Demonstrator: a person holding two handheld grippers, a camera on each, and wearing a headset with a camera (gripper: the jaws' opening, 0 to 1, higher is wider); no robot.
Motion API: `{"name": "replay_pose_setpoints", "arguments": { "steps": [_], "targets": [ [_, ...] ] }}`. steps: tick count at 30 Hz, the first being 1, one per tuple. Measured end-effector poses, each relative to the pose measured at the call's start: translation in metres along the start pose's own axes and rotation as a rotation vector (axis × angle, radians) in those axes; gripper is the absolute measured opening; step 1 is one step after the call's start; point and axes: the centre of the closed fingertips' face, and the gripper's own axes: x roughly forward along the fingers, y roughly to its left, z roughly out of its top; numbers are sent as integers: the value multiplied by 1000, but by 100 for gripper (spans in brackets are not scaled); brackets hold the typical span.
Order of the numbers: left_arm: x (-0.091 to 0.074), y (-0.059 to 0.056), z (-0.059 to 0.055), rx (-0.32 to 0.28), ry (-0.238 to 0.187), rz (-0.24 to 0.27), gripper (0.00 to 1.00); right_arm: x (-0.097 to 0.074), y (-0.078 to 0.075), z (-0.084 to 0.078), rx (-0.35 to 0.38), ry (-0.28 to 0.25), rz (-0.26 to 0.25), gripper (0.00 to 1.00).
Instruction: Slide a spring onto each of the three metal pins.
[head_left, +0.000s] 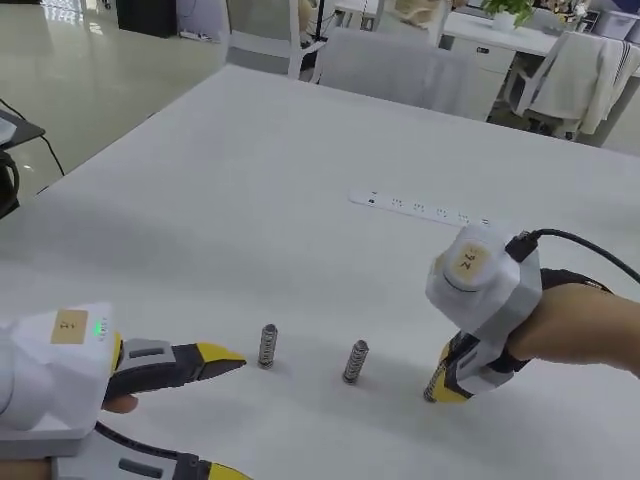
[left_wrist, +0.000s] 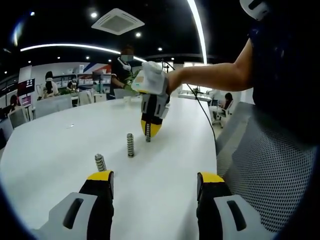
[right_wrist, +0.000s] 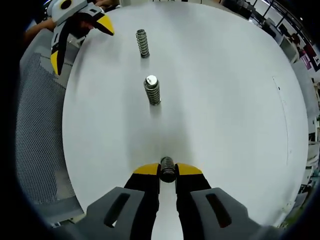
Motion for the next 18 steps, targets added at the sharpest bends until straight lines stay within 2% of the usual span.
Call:
{"name": "replay_pose_setpoints", "arguments": {
  "steps": [8,18],
  "targets": [
    [1,-1,1,0,0,-4,63,0,0,1,2,-10,-3,10],
    [2,1,1,-2,2,-6,63,-1,-1,0,12,-32,-16,17]
  ]
}}
